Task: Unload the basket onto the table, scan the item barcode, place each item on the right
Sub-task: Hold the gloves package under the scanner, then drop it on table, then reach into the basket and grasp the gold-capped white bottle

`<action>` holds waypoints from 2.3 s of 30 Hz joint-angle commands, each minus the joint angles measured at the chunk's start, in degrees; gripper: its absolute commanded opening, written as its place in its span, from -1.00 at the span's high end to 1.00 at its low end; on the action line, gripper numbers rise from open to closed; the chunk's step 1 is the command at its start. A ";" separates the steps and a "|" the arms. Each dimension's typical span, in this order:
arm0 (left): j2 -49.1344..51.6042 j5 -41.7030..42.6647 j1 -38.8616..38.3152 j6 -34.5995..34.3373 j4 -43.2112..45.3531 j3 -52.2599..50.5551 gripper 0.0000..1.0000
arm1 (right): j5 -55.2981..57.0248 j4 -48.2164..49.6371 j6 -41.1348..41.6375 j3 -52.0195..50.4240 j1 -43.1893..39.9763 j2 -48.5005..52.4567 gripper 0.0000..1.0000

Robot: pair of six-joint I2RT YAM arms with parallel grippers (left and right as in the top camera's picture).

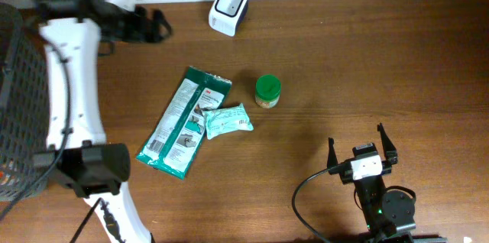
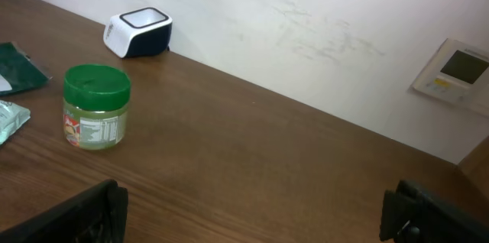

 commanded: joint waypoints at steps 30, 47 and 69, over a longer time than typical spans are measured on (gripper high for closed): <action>1.44 -32.46 41.90 -18.43 -2.34 10.86 -0.99 | -0.07 -0.50 -0.17 -0.26 0.37 -0.15 -0.97; 0.79 -35.80 41.90 -4.72 25.62 -28.26 -0.86 | -0.07 -0.50 -0.15 -0.26 0.37 -0.15 -0.97; 4.98 -33.46 45.66 26.60 53.27 -47.10 -0.19 | -0.07 -0.50 -0.15 -0.26 0.37 -0.15 -0.97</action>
